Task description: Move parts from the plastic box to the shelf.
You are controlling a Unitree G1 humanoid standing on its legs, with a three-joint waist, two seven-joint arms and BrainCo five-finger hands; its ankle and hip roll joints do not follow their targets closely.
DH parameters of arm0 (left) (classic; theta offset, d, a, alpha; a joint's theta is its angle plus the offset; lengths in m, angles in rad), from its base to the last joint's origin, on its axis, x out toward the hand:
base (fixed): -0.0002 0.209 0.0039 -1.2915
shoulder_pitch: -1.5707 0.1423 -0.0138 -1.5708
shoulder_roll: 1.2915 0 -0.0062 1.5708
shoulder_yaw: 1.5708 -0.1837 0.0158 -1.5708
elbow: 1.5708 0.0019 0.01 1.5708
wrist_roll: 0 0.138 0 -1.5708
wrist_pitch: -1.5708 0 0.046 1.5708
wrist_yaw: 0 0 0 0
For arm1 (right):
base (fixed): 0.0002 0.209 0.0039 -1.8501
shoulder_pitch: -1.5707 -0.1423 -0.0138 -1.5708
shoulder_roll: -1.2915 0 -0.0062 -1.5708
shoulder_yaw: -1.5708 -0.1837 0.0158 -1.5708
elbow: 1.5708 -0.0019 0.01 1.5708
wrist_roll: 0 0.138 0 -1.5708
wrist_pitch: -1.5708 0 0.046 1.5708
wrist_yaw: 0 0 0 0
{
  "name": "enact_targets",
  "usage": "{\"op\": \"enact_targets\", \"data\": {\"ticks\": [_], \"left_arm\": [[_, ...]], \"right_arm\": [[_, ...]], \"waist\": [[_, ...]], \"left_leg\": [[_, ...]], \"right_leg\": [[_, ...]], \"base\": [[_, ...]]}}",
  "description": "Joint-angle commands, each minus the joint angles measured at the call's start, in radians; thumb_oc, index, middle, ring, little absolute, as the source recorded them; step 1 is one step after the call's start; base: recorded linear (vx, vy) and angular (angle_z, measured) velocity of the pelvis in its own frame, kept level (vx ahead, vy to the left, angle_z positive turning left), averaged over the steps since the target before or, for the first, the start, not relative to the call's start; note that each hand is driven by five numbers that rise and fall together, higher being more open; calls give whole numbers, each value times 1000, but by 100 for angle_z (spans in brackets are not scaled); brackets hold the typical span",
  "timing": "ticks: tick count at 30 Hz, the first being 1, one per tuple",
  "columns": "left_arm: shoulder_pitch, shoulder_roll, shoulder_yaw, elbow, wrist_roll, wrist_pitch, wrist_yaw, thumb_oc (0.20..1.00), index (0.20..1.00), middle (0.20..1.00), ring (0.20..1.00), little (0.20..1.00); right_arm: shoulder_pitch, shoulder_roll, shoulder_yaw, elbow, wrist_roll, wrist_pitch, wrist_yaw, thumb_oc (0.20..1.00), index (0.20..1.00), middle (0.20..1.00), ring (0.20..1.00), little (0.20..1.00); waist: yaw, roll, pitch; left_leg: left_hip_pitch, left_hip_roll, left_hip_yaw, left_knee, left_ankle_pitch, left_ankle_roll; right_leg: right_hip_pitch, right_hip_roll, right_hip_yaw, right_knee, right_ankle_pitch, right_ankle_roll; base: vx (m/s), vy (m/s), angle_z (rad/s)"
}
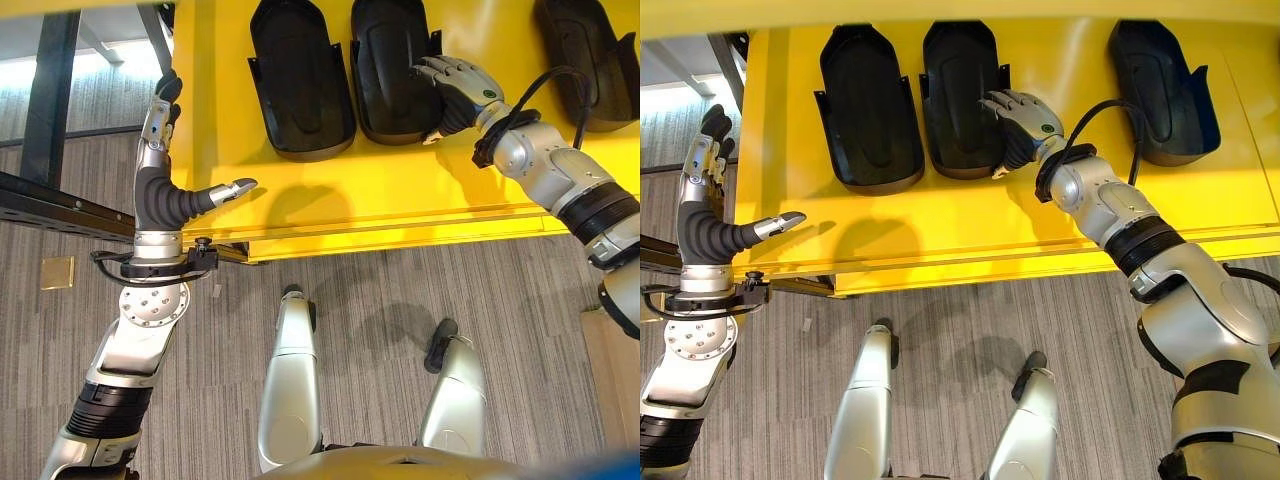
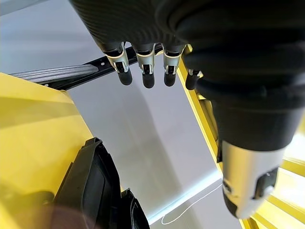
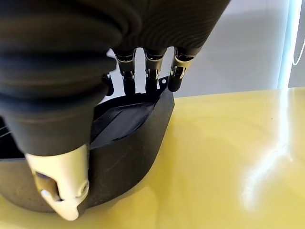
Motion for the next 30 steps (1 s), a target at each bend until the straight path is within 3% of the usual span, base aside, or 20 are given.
{"op": "enact_targets", "data": {"ticks": [1,7,19,27,30], "left_arm": [[-13,-6,10,-37,-24,-51,21,1000,1000,1000,1000,1000],[-8,-7,18,-38,-15,-47,22,1000,1000,1000,1000,1000],[8,-13,54,-51,13,-35,43,1000,1000,1000,1000,1000],[12,-12,54,-56,14,-34,45,1000,1000,1000,1000,1000],[14,-6,48,-59,10,-33,47,1000,1000,1000,1000,1000]], "right_arm": [[-54,-33,-94,-12,24,-2,-46,1000,1000,1000,1000,1000],[-53,-73,-112,-73,10,0,-52,1000,1000,1000,1000,1000],[42,-119,-297,-318,74,-36,-105,1000,1000,1000,1000,1000],[108,-98,-387,-436,145,-68,-111,1000,1000,1000,1000,1000],[92,-39,-409,-496,202,-85,-123,1000,1000,1000,1000,1000]], "waist": [[15,-1,-2],[7,-6,-3],[-13,-9,-6],[-16,-15,-10],[-15,-21,-10]], "left_leg": [[26,-19,25,-75,44,56],[27,-17,26,-74,43,55],[19,-19,26,-65,37,60],[19,-20,29,-67,40,61],[18,-20,29,-67,41,62]], "right_leg": [[-76,15,61,149,-51,-62],[-76,17,63,147,-48,-61],[-84,19,66,151,-50,-62],[-83,21,64,147,-47,-61],[-81,22,65,142,-44,-61]], "base": [[0,0,0],[0,0,0],[0,0,0],[0,0,0],[0,0,0]]}}
